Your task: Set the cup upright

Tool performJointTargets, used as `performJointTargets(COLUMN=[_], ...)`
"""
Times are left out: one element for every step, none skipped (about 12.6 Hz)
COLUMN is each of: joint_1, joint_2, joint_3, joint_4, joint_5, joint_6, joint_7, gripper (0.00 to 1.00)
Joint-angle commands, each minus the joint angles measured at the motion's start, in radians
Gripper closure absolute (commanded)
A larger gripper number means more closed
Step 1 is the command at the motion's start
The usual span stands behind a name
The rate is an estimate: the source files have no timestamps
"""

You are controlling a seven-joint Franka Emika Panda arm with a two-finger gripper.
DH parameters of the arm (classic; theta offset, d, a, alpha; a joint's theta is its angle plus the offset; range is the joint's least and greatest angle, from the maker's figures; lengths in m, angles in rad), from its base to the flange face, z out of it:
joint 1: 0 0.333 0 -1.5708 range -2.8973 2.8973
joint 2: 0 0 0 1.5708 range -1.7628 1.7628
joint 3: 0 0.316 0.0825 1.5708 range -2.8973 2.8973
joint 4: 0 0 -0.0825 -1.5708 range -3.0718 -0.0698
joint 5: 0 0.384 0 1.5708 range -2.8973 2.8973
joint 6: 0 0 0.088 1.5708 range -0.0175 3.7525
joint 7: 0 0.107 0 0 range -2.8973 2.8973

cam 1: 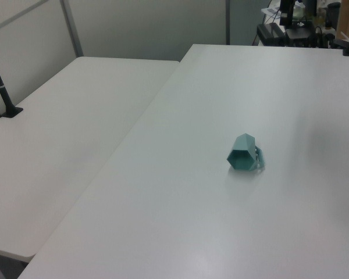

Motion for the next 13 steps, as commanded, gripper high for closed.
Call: performJointTargets(joint_1=[-0.021,-0.024,-0.024,-0.024,-0.024,-0.026,-0.026,-0.026,-0.026,-0.024,-0.024,-0.012,-0.003], joint_2=[-0.017,-0.015,-0.015,-0.015,-0.015,-0.015,-0.017,-0.015,-0.015,-0.015,-0.012,-0.006,0.000], joint_3=[-0.002,-0.002,-0.002,-0.002,-0.002,-0.002,-0.002,-0.002,-0.002,-0.002,0.000,0.009,0.013], joint_4=[-0.021,-0.020,-0.021,-0.023,-0.023,-0.026,-0.029,-0.029,-0.029,-0.029,-0.027,-0.021,-0.017], joint_5=[-0.009,-0.009,-0.009,-0.009,-0.009,-0.009,-0.009,-0.009,-0.009,-0.009,-0.009,-0.009,-0.011], joint_6=[-0.018,-0.018,-0.019,-0.019,-0.019,-0.019,-0.021,-0.021,-0.021,-0.021,-0.021,-0.021,-0.021], joint_7=[-0.013,-0.013,-0.013,-0.006,-0.007,-0.010,-0.013,-0.013,-0.015,-0.006,0.002,0.014,0.039], gripper=[0.00,0.00,0.00,0.00,0.00,0.00,0.00,0.00,0.00,0.00,0.00,0.00,0.00])
